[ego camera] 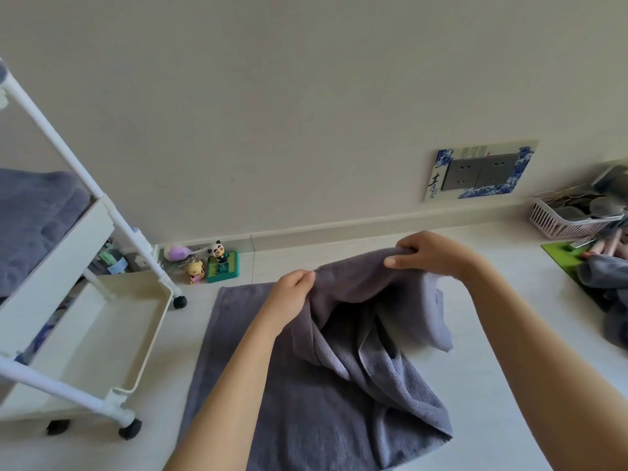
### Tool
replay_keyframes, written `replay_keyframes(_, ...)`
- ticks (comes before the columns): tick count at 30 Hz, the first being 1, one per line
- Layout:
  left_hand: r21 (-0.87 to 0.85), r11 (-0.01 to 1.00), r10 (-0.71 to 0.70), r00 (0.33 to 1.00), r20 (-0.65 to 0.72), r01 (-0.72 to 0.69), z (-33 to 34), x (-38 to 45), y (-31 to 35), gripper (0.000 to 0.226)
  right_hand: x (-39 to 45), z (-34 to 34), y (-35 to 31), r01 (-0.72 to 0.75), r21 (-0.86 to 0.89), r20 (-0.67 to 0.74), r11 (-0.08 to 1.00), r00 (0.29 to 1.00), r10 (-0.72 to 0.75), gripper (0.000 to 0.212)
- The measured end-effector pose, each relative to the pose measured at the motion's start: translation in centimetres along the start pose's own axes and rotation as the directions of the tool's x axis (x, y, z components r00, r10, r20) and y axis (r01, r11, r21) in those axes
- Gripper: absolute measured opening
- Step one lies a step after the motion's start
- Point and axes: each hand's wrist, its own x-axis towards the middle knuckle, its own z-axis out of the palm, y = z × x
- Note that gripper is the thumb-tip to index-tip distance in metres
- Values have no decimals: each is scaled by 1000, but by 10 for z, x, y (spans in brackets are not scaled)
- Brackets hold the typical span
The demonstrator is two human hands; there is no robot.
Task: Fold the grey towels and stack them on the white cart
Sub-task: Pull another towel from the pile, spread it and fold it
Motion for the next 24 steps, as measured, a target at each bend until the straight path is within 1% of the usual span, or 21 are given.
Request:
replay_keyframes(1, 14, 1000, 15, 998, 59, -16, -1, 2, 6, 26, 1, -4, -3, 47, 27, -54, 999, 998, -46, 44)
replay_keyframes(2, -9, 999, 44, 992, 114, -43, 0, 3, 15, 23, 2, -6, -8, 99, 48, -81, 994, 992, -95, 45)
replay_keyframes(4, -130, 988, 110, 968, 224, -82, 7, 3, 39, 21, 6, -7, -20, 161, 57, -84, 985, 984, -156, 46)
replay_keyframes(5, -154, 980, 165, 952, 260, -128, 12, 4, 52, 24, 7, -9, -26, 175, 47, -79, 983, 982, -171, 46)
replay_keyframes(6, -124, 976, 206, 940, 273, -178, 18, 7, 60, 26, 8, -9, -30, 182, 41, -74, 982, 981, -179, 46)
replay_keyframes(8, -48, 969, 244, 922, 300, -241, 25, 12, 74, 19, 8, -12, -32, 171, 54, -77, 984, 983, -167, 44)
replay_keyframes(9, -48, 970, 243, 923, 300, -239, 26, 14, 78, 15, 5, -16, -31, 152, 62, -76, 986, 986, -147, 44)
replay_keyframes(11, -129, 970, 234, 941, 244, -208, 24, 21, 82, 15, -4, -25, -22, 68, 58, -36, 996, 997, -66, 46)
replay_keyframes(13, -254, 954, 204, 967, 152, -161, 14, 26, 84, 17, -16, -34, -14, -40, -28, 60, 999, 997, 42, 37)
replay_keyframes(15, -354, 928, 171, 978, 122, -118, 5, 31, 89, 18, -32, -47, -3, -139, -105, 142, 985, 978, 153, 32)
replay_keyframes(16, -350, 930, 163, 979, 123, -111, -1, 32, 91, 20, -37, -52, 3, -152, -65, 159, 986, 974, 160, 29)
replay_keyframes(17, -298, 948, 152, 980, 126, -109, -6, 35, 91, 21, -41, -57, 9, -139, 64, 139, 988, 982, 129, 25)
replay_keyframes(18, -207, 972, 145, 979, 141, -114, -10, 37, 91, 24, -42, -60, 16, -103, 259, 85, 960, 993, 83, 21)
replay_keyframes(19, -106, 987, 138, 974, 182, -120, -11, 39, 95, 29, -44, -65, 21, -30, 463, 2, 886, 999, 33, 19)
replay_keyframes(20, -27, 992, 124, 965, 230, -121, -10, 39, 99, 33, -45, -67, 22, 40, 616, -68, 787, 998, 3, 23)
replay_keyframes(21, 13, 991, 123, 951, 285, -132, -5, 38, 105, 35, -45, -69, 24, 91, 694, -130, 714, 992, 0, 28)
replay_keyframes(22, 30, 987, 139, 934, 330, -158, 3, 37, 115, 34, -45, -71, 24, 128, 706, -180, 697, 984, 1, 31)
replay_keyframes(23, 18, 984, 160, 917, 364, -179, 11, 36, 121, 32, -43, -69, 20, 152, 677, -221, 720, 975, 1, 31)
replay_keyframes(24, -4, 976, 200, 896, 396, -216, 22, 35, 134, 30, -44, -72, 16, 170, 611, -282, 773, 959, 12, 31)
